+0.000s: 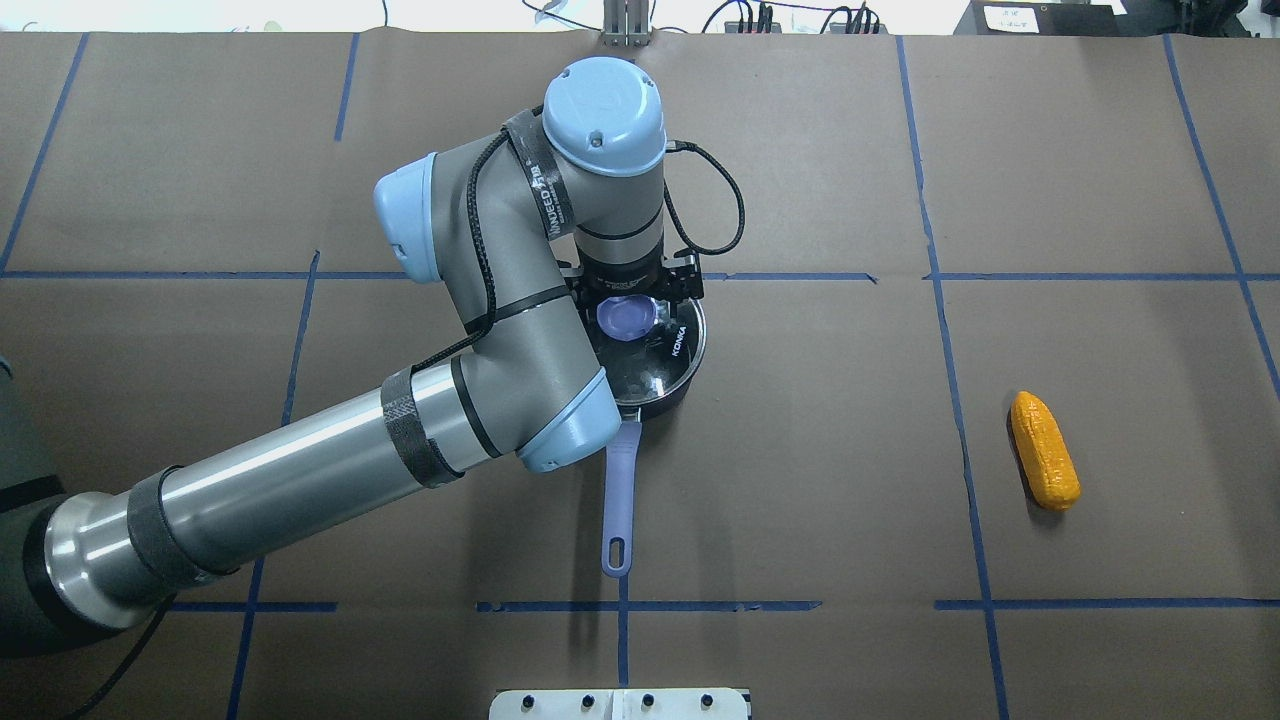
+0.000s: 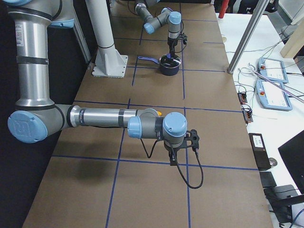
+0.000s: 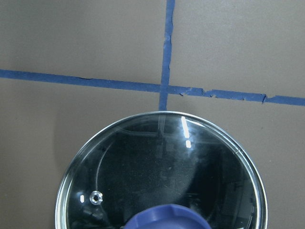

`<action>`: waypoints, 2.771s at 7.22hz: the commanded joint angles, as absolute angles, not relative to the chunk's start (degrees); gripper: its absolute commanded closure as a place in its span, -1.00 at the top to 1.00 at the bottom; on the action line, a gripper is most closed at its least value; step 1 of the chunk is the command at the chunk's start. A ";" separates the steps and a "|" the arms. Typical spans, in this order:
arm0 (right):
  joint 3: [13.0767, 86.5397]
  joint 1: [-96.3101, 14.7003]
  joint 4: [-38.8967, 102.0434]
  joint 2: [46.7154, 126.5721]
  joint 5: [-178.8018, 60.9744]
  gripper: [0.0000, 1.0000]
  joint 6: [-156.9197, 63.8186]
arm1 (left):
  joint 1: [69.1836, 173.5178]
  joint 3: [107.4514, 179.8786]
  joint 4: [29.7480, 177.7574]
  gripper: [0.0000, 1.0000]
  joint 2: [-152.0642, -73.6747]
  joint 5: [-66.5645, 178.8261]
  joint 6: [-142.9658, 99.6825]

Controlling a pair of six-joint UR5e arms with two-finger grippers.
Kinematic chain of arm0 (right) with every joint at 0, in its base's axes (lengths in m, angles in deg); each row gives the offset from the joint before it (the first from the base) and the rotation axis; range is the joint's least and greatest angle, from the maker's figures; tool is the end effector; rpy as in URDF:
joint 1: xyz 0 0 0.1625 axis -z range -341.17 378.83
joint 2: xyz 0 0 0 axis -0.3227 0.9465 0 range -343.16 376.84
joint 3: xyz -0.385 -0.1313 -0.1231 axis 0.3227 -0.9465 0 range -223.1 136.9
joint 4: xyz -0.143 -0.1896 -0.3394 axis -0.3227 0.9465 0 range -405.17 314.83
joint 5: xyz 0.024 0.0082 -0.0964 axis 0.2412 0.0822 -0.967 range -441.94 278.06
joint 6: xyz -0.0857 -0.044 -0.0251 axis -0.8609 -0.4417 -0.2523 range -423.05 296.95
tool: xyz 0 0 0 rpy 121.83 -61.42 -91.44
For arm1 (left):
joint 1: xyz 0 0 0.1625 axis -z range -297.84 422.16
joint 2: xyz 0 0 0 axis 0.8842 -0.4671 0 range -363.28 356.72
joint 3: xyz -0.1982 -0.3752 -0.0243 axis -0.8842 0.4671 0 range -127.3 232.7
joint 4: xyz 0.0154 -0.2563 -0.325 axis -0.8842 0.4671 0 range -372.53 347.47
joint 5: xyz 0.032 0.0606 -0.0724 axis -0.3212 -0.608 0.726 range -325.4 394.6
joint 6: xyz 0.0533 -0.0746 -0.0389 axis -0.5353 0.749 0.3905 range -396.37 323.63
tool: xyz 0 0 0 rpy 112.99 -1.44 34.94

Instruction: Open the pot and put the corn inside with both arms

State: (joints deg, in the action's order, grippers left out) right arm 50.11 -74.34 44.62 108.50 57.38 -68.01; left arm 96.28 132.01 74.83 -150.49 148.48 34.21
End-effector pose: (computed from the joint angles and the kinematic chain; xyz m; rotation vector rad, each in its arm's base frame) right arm 0.0844 -0.4774 0.6387 0.0896 -0.8566 -0.0426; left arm 0.5787 -0.5045 0.1046 -0.0138 0.8514 -0.0815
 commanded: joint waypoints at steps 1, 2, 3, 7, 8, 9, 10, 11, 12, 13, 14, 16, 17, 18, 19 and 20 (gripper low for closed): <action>49.71 -74.34 44.65 108.33 57.37 0.99 -68.06 | 96.26 131.71 75.45 0.88 -150.40 148.42 34.03; 49.71 -74.34 44.65 108.24 57.37 0.99 -67.97 | 96.26 131.71 75.28 0.54 -150.40 148.42 34.03; 49.71 -74.34 44.65 108.24 57.37 0.99 -67.97 | 96.26 131.71 75.02 0.12 -150.40 148.42 34.12; 49.89 -74.34 44.65 108.15 57.46 0.99 -67.97 | 96.87 140.02 65.82 -0.84 -150.49 148.33 34.20; 49.89 -74.34 44.65 108.15 57.46 0.99 -67.89 | 96.96 141.71 64.04 -0.84 -150.49 148.33 34.12; 50.06 -74.34 44.65 108.07 57.46 0.99 -67.89 | 97.22 141.82 63.94 -0.84 -150.40 148.33 34.03; 50.67 -74.34 44.48 107.89 57.46 0.99 -66.32 | 97.92 142.51 63.85 -0.84 -149.88 148.42 33.94; 51.46 -72.86 44.48 107.80 57.37 0.99 -63.35 | 98.19 145.65 63.94 -0.84 -147.01 148.50 33.07; 53.99 -69.89 44.39 107.80 57.28 0.99 -58.53 | 99.58 150.12 63.85 -0.84 -142.80 148.59 30.28; 56.11 -66.98 44.39 107.80 57.11 0.99 -52.74 | 101.68 153.73 63.85 -0.84 -138.76 148.77 26.94; 57.52 -65.65 44.39 107.89 57.19 0.99 -50.94 | 103.53 156.47 63.85 -0.83 -135.06 148.85 22.56; 61.30 -62.23 43.95 107.98 56.84 0.99 -44.27 | 105.83 158.68 63.85 -0.83 -131.17 149.03 19.01; 61.66 -60.56 40.29 108.41 56.93 0.99 -39.46 | 105.92 159.39 63.94 -0.83 -130.03 149.12 19.00; 61.67 -57.84 33.12 108.77 56.41 0.99 -31.58 | 105.92 160.26 64.29 -0.82 -128.27 149.21 19.00; 61.67 -54.77 27.05 109.12 54.84 0.99 -24.36 | 105.58 160.71 64.81 -0.82 -126.95 149.12 19.00; 61.84 -51.87 24.38 109.38 53.87 0.99 -20.38 | 105.14 160.63 64.90 -0.82 -126.76 149.12 19.09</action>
State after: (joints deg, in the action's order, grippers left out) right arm 61.66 -55.60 29.53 109.00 55.22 -27.12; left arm 105.57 160.39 64.61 -127.63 149.14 19.05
